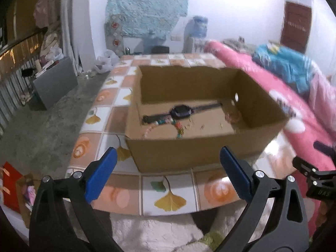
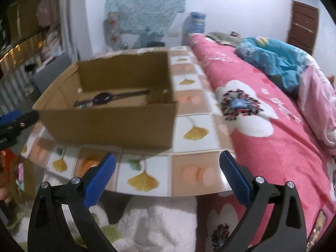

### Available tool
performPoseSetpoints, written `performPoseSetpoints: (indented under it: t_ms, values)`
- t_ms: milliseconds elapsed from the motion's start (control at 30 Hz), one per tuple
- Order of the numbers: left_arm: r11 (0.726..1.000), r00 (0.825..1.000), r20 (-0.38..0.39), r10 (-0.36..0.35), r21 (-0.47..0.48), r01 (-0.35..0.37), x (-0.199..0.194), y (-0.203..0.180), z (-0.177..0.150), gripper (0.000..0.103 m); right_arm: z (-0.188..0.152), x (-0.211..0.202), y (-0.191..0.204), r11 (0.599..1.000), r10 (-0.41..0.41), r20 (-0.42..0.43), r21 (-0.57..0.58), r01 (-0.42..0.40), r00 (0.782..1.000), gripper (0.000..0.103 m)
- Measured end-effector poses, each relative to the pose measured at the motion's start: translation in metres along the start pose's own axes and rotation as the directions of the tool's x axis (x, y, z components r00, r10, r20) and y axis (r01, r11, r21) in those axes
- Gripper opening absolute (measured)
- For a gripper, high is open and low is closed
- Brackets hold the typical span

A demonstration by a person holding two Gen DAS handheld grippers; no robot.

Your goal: Organize jewelry

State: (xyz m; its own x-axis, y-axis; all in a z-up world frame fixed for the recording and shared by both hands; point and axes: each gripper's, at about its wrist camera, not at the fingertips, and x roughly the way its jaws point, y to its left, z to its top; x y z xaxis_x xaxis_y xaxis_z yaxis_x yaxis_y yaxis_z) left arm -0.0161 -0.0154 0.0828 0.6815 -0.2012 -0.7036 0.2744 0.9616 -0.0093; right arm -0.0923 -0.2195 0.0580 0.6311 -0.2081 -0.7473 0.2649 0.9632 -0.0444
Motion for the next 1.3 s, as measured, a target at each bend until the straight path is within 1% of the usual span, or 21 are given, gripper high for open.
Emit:
performPoseSetpoints:
  t_ms: [67,200,300,333,467,567,667,800,1300]
  values:
    - [0.998,0.999,-0.053,0.007,0.067,-0.003,0.01,-0.012,-0.003,0.095,-0.002,0.006,0.009,1.0,-0.003,-0.026,-0.017,0.003,1.0,0.096]
    - [0.999,0.994,-0.106,0.023,0.026,-0.021,0.02,-0.013,-0.008,0.095,0.001,0.021,0.018,1.0,-0.001,-0.082,-0.025,-0.001,0.997,0.096]
    - [0.996,0.986,-0.142,0.084,0.01,-0.083,0.026,-0.011,-0.01,0.095,0.005,0.031,0.021,1.0,0.009,-0.11,-0.012,-0.01,0.994,0.096]
    - [0.996,0.985,-0.147,0.091,0.003,-0.092,0.028,-0.01,-0.01,0.095,0.007,0.033,0.021,1.0,0.014,-0.112,-0.002,-0.015,0.994,0.096]
    - [0.994,0.977,-0.184,0.107,-0.018,-0.112,0.037,-0.006,-0.011,0.095,0.016,0.041,0.026,0.998,0.056,-0.133,0.03,-0.052,0.99,0.096]
    - [0.992,0.97,-0.217,0.111,-0.029,-0.12,0.045,-0.005,-0.012,0.095,0.021,0.045,0.03,0.998,0.052,-0.139,0.03,-0.049,0.989,0.096]
    - [0.991,0.968,-0.222,0.117,-0.044,-0.13,0.046,-0.003,-0.012,0.095,0.025,0.045,0.035,0.999,0.047,-0.129,0.02,-0.044,0.99,0.096]
    - [0.99,0.966,-0.23,0.115,-0.057,-0.131,0.048,-0.001,-0.012,0.095,0.028,0.047,0.036,0.998,0.054,-0.137,0.032,-0.05,0.989,0.096]
    - [0.99,0.962,-0.249,0.112,-0.058,-0.13,0.052,-0.002,-0.01,0.095,0.027,0.054,0.035,0.996,0.069,-0.162,0.059,-0.061,0.984,0.096]
